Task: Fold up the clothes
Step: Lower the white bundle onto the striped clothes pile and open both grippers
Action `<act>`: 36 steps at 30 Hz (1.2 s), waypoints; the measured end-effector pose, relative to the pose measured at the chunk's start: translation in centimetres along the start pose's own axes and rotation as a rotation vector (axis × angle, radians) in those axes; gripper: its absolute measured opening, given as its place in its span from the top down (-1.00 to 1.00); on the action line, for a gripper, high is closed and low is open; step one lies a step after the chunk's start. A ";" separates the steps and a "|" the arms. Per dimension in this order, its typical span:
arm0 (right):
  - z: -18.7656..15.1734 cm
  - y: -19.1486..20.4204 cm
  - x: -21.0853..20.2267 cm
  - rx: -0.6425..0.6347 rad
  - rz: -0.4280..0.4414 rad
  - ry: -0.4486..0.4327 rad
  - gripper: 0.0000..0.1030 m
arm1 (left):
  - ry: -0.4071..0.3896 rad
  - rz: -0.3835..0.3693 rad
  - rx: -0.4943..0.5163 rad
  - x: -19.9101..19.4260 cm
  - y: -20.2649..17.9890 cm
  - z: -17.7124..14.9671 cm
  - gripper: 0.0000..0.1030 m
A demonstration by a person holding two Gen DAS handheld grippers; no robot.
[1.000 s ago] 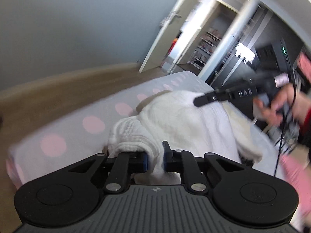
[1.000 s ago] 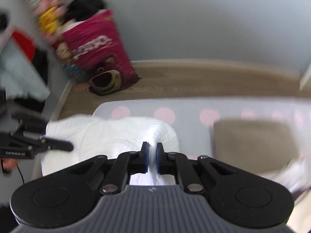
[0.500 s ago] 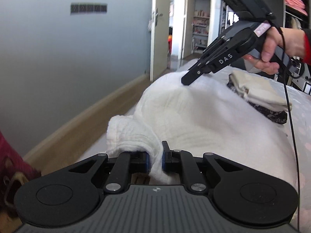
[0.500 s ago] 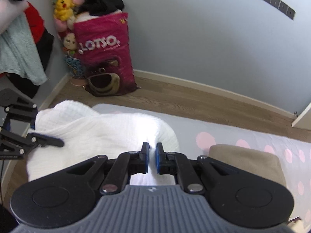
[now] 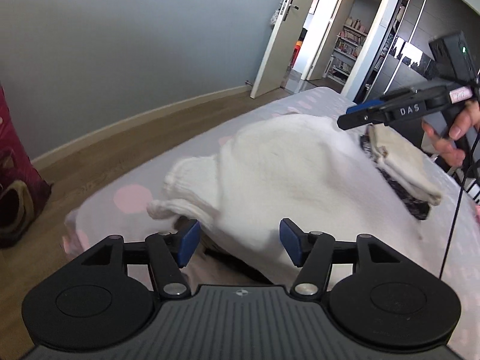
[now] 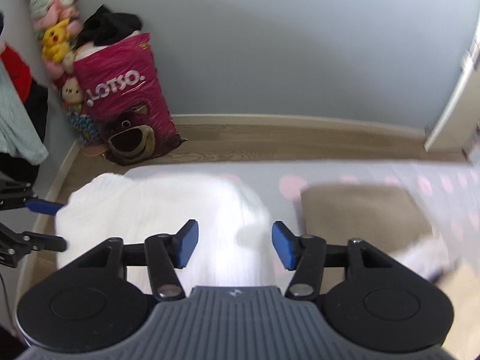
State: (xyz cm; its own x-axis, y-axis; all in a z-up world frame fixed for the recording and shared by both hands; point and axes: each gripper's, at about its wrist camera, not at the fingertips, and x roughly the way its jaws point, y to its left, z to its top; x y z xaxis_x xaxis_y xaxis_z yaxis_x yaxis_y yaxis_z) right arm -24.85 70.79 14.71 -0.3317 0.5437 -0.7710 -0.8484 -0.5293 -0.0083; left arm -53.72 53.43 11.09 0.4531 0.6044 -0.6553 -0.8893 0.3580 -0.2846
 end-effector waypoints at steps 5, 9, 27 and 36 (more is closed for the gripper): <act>-5.9 -0.9 -2.8 0.100 -0.003 0.019 -0.24 | 0.021 -0.057 -0.032 -2.0 -3.0 -1.4 -0.42; -10.6 -1.9 -3.8 0.188 0.009 0.017 -0.30 | 0.048 -0.072 -0.095 -1.8 -4.9 -3.0 -0.45; -22.2 -4.3 -6.5 0.611 0.178 -0.136 0.62 | 0.167 -0.200 -0.259 3.4 -7.5 -8.9 0.66; -13.7 -4.4 -12.3 0.475 0.064 -0.272 0.72 | -0.008 -0.272 -0.203 -0.2 -11.0 -3.9 0.87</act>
